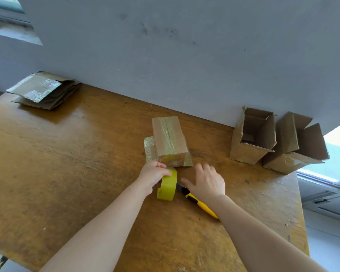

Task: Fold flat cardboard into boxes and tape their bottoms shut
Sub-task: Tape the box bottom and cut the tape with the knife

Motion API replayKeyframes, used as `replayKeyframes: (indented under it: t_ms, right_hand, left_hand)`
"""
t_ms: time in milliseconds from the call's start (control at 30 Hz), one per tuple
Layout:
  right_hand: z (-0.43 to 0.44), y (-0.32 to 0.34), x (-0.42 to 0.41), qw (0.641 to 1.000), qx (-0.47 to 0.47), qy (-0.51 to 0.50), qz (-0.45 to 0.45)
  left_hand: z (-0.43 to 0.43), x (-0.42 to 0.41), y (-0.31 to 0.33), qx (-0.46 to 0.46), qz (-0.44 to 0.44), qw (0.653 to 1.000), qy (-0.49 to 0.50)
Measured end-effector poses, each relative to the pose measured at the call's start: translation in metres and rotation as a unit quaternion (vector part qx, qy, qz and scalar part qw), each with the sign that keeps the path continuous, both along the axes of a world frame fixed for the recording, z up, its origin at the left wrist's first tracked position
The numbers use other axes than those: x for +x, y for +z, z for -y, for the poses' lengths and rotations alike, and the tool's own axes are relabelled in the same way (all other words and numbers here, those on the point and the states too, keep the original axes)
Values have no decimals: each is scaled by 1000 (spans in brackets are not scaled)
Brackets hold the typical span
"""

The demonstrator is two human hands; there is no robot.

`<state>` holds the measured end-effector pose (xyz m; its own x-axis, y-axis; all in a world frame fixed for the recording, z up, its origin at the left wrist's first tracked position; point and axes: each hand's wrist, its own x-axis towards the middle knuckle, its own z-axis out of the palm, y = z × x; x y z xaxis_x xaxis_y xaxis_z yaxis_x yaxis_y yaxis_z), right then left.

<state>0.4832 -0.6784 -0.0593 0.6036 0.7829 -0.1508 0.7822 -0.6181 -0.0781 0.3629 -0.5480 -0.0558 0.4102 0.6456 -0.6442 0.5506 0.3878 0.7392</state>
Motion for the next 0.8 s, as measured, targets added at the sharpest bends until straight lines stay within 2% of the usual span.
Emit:
replayKeyframes:
  t_ms: [67, 100, 133, 233, 333, 467, 600, 700, 800]
  right_hand:
    - [-20, 11, -1, 982, 176, 40, 50]
    - [-31, 16, -1, 968, 230, 71, 65]
    - [-42, 19, -2, 962, 245, 102, 70]
    - [-69, 19, -4, 970, 172, 160, 64]
    - [-81, 8, -1, 976, 118, 171, 60]
    - [-90, 4, 0, 976, 105, 173, 77]
    - [-96, 1, 2, 974, 120, 172, 81]
    - [-96, 1, 2, 974, 125, 175, 75]
    - [-95, 2, 1, 978, 83, 176, 72]
  left_hand:
    - [-1, -1, 0, -5, 12, 1000, 5]
    - [-2, -1, 0, -9, 15, 1000, 8]
    - [-3, 0, 0, -14, 14, 1000, 10]
    - [-4, 0, -2, -24, 12, 999, 21]
    - [-6, -2, -4, -26, 17, 999, 21]
    - [-10, -3, -5, -59, 14, 998, 24]
    - [-7, -4, -5, -102, 6, 995, -13]
    - [-9, -8, -4, -102, 11, 995, -8]
    - [-10, -11, 0, -76, 14, 997, -16]
